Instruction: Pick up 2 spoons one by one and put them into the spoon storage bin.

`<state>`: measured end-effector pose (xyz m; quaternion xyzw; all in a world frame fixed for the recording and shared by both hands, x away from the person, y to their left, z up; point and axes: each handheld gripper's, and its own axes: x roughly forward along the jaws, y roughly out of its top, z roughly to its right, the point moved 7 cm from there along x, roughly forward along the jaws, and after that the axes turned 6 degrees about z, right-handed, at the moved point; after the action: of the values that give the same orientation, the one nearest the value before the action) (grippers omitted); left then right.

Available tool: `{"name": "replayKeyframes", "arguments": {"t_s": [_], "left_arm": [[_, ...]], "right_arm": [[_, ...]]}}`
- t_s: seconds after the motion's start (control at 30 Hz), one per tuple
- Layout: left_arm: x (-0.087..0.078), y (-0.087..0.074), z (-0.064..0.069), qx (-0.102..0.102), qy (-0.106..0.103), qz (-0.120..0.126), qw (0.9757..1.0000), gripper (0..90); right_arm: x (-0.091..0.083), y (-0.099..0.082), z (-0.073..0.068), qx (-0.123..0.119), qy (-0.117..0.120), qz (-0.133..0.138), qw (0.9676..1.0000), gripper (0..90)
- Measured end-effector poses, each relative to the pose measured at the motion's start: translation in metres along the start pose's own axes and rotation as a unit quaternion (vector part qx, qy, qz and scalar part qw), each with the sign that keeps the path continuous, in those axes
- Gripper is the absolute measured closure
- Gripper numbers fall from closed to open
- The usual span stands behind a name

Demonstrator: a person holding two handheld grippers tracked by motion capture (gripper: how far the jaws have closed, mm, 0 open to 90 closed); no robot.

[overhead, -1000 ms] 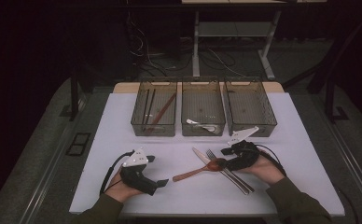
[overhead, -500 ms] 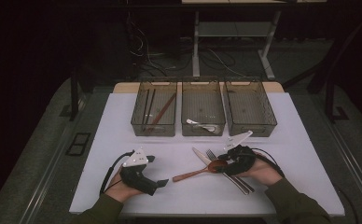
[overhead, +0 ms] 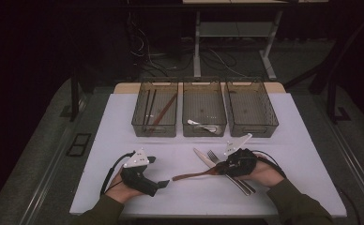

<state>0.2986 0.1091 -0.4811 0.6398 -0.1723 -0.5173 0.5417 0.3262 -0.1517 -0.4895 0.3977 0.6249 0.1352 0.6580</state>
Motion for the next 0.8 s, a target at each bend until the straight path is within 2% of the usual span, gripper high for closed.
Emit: {"name": "replayKeyframes", "arguments": {"t_s": [0.43, 0.8], "left_arm": [[0.0002, -0.0002, 0.0003, 0.0, -0.001, -0.001, 1.0, 0.0], [0.0008, -0.0006, 0.0006, 0.002, -0.003, -0.003, 1.0, 0.0]], "right_arm": [[-0.0004, -0.0002, 0.0013, 0.003, 0.007, 0.0, 1.0, 79.9], [-0.0087, 0.0067, 0.0035, 0.018, 0.009, 0.027, 0.9994, 80.6]]}}
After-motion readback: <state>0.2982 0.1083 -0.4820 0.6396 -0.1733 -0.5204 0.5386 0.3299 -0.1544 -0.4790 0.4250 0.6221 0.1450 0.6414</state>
